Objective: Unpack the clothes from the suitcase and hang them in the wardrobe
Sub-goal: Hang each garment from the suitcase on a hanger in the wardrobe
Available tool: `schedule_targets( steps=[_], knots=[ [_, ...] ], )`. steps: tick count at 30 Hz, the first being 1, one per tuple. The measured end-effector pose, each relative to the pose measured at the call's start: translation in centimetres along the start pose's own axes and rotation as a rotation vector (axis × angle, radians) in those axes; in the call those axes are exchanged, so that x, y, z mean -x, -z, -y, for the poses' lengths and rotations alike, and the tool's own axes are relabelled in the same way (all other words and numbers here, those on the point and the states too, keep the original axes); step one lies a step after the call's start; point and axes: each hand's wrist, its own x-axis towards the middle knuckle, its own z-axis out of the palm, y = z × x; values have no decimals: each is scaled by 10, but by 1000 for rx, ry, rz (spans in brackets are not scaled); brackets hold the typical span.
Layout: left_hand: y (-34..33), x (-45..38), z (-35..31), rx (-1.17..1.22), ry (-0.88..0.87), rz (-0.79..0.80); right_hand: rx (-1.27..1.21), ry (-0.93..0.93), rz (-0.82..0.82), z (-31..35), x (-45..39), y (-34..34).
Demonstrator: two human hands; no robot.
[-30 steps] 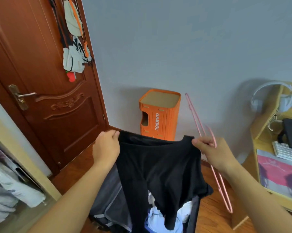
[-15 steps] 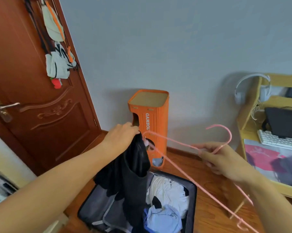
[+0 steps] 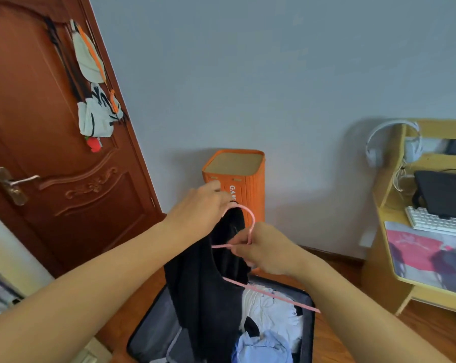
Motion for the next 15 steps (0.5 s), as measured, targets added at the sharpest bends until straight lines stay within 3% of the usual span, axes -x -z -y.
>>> schedule_targets(
  steps=[2, 6, 10, 15],
  knots=[
    [3, -1, -12, 135, -12, -52, -26, 39, -99, 4, -4, 0],
    [28, 1, -17, 316, -44, -141, -342, 101, -351, -1, 2, 26],
    [39, 5, -4, -173, -317, -141, -521, 134, -387, -6, 10, 45],
    [56, -14, -13, -349, -489, -205, -503, 204, -321, 3, 14, 62]
  ],
)
